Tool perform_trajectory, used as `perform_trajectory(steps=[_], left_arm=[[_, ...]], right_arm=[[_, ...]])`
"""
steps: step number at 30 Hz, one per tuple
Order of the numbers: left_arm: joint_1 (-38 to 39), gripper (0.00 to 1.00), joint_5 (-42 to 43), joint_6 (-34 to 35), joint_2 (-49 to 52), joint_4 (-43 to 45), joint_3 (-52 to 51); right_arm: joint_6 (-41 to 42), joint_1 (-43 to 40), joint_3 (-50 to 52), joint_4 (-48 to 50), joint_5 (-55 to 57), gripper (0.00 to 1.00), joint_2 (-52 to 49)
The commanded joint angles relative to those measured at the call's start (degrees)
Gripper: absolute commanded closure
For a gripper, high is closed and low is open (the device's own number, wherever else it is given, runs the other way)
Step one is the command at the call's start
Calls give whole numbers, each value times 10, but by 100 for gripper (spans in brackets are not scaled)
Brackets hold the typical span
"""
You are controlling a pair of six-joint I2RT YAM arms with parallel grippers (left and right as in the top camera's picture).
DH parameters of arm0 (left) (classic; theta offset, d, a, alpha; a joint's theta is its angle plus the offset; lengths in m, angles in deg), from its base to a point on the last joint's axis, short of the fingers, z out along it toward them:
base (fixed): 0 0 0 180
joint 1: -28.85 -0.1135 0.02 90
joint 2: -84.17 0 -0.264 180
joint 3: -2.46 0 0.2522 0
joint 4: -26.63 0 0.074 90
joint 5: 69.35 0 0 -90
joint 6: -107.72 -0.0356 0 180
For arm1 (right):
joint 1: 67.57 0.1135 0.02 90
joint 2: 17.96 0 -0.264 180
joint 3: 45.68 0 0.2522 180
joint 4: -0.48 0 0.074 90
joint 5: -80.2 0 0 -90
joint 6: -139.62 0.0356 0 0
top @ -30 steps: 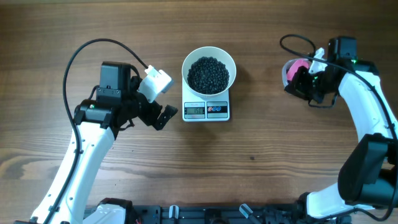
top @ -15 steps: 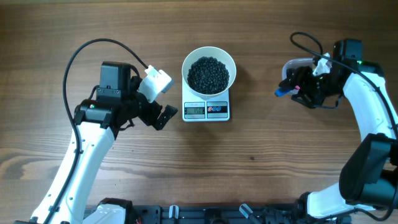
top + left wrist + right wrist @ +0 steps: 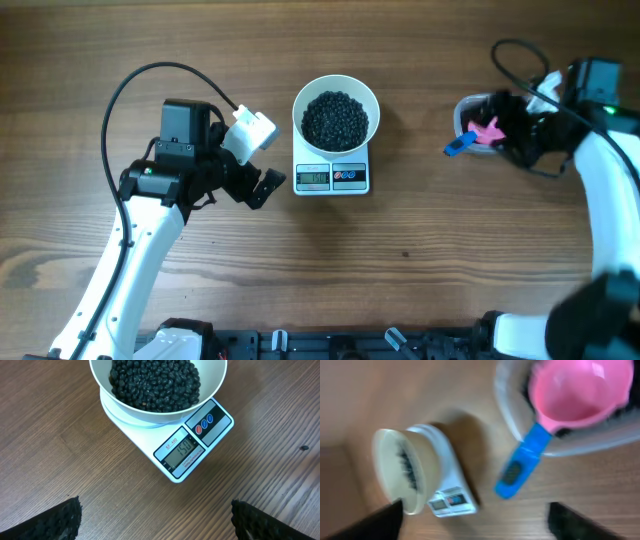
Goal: Scoop item into bowl and weigh 150g on scale
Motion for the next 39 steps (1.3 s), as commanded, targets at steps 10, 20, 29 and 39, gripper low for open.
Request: perform_trajectory(steps=[10,20,29,39], left_arm=[[-3,0,3,1,-2,2,-4],[-3,0,3,2,-2,2,-3],[-3,0,3,2,-2,2,-4],[-3,0,3,2,-2,2,-3]], right_arm=[[181,1,-37,-17,14,0,352],[44,1,-37,-150,142,0,499],[-148,9,27,-43,223,0,638],[-216,17,518,421,231,0,844]])
